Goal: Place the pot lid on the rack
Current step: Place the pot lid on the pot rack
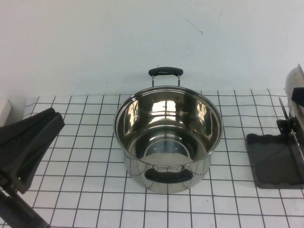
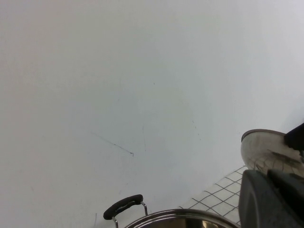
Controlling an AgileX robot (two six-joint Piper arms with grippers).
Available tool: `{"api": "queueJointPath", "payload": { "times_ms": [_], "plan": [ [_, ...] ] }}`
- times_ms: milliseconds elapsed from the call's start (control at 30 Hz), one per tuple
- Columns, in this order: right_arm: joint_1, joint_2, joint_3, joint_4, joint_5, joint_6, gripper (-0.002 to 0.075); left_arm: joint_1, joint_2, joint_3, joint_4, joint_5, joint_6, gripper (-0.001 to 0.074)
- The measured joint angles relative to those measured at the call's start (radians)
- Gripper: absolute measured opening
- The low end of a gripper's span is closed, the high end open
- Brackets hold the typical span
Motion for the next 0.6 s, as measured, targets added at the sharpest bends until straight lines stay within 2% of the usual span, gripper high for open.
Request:
{"api": "queueJointPath", "payload": {
  "times_ms": [367,600],
  "plan": [
    [0.0,-0.055,0.0,-0.289,0.031,0.228,0.0335,0.0,-0.002,0.0,0.017,-0.015,-0.049,-0.0001],
    [0.0,-0.076,0.0,-0.464,0.065,0.381,0.0335,0.0,-0.002,0.0,0.192,-0.086,-0.199,-0.0001]
  ]
}}
